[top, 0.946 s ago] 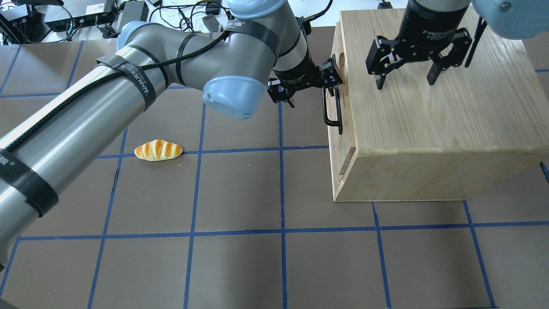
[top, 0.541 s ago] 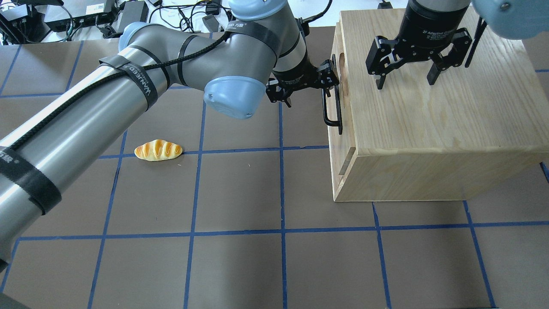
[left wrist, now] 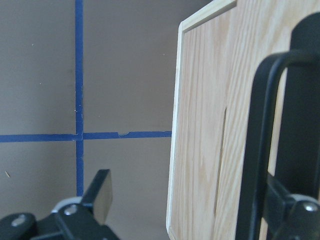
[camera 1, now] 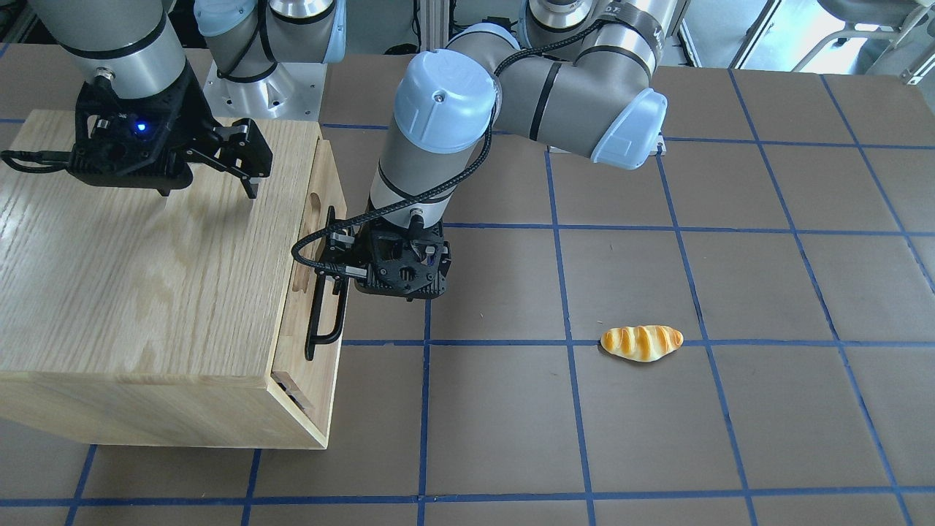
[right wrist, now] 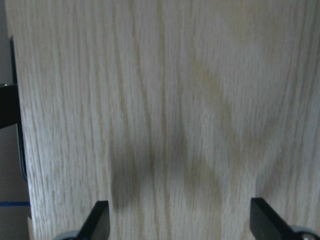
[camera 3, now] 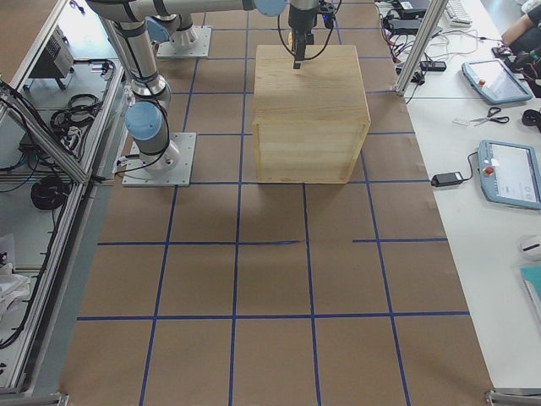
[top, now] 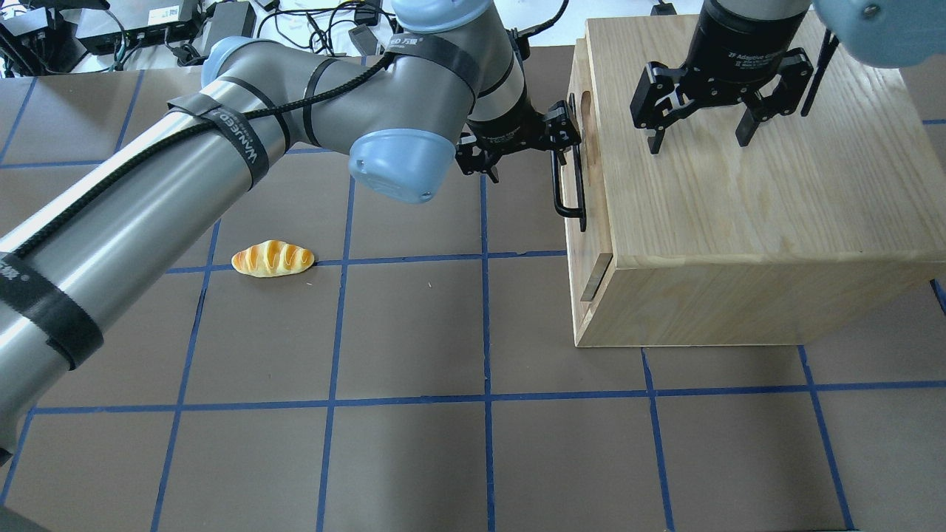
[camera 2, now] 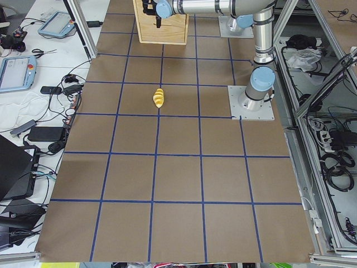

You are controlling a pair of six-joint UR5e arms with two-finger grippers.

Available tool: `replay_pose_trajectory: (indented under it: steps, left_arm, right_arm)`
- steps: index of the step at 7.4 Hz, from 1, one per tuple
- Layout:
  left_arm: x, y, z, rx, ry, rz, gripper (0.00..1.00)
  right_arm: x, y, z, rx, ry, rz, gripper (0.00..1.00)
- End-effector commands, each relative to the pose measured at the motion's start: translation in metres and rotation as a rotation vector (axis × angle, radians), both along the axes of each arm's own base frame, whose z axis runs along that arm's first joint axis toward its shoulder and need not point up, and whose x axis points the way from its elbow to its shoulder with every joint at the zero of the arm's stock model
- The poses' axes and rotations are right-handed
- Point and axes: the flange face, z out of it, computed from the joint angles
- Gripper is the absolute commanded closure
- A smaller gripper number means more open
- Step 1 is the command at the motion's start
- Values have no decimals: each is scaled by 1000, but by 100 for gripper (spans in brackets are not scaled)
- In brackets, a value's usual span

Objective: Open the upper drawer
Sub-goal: 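Pull the handle with the left gripper, sliding the drawer outward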

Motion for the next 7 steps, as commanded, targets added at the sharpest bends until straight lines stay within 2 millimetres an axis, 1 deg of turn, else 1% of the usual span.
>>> replay_pose_trajectory:
  steps: [1,3,4,6,7]
  left_arm:
    - [11,-5,3,2,-1,15,0]
    - [16,-8,-1,-13,-43,11,0]
    - [17,-9,1,-16,-42,13,0]
    - [27,-8,2,3,-87,28,0]
    - [29,-8,3,3,-88,30,0]
  right_arm:
    - [0,0,0,0,0,-1,0]
    - [0,0,0,0,0,-1,0]
    - [0,0,0,0,0,-1,0]
    - [0,0,0,0,0,1,0]
    - [0,0,-1,1,0,-1,0]
